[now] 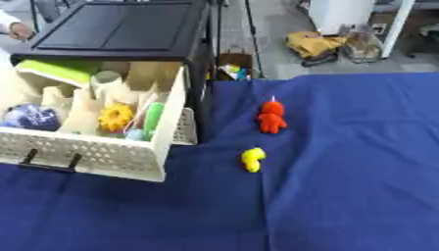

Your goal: Pick up objects from table and place into drawer.

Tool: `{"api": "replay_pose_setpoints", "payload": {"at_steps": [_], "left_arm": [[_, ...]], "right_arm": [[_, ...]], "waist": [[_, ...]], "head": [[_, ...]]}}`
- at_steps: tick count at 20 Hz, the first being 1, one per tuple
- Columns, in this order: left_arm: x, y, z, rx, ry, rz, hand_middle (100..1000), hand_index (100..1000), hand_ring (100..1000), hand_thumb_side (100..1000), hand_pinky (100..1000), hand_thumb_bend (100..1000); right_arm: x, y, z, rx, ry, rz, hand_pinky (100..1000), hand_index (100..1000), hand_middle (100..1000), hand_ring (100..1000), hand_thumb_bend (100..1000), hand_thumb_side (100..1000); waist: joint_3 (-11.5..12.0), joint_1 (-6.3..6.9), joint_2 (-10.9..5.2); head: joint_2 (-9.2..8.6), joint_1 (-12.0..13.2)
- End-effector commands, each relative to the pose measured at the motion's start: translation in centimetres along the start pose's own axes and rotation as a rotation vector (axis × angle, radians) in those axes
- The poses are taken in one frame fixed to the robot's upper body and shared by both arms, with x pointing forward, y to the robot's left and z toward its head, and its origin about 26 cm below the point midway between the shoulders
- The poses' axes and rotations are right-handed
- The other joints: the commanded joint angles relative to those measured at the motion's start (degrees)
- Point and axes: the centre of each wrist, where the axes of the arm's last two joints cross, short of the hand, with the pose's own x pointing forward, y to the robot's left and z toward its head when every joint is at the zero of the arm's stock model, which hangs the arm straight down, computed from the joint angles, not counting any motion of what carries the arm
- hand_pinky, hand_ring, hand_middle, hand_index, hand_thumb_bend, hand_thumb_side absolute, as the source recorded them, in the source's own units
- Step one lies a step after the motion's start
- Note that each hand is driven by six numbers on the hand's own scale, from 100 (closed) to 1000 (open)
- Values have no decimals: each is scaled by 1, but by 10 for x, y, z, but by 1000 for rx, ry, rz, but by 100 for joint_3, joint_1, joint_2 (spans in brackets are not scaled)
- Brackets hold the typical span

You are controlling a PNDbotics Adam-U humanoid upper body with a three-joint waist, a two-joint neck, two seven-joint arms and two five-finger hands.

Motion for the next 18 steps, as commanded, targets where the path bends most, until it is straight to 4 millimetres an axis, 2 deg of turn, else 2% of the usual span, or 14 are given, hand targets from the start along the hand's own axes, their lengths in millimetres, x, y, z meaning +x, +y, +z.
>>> {"api": "replay_pose_setpoints", "payload": {"at_steps": [1, 6, 11, 15, 18], "left_arm": [[3, -2, -10, -22, -42, 2, 754, 874, 776, 975, 639, 150], [3, -2, -10, -34, -42, -3, 755, 874, 777, 978, 640, 156], [4, -1, -10, -49, -39, -18, 755, 875, 777, 979, 640, 158], [5, 0, -10, -60, -37, -26, 755, 874, 778, 978, 641, 157], [5, -1, -10, -66, -36, -29, 755, 875, 778, 979, 641, 157]], "right_arm": [[1, -5, -6, 82, 2, 22, 665, 748, 612, 758, 100, 855], [-14, -2, 4, 259, 59, 110, 672, 752, 586, 760, 100, 879], [-35, 7, 2, 406, 81, 235, 684, 764, 583, 766, 100, 911], [-48, 16, 6, 514, 107, 326, 706, 785, 593, 783, 189, 938], [-57, 24, 19, 619, 146, 386, 730, 812, 619, 809, 275, 972]], "waist": [[-1, -1, -59], [-10, -5, -28], [-35, -31, -25], [-56, -67, -16], [-57, -103, -5]], "head": [[105, -16], [178, -41], [288, -54], [350, -79], [355, -99]]}}
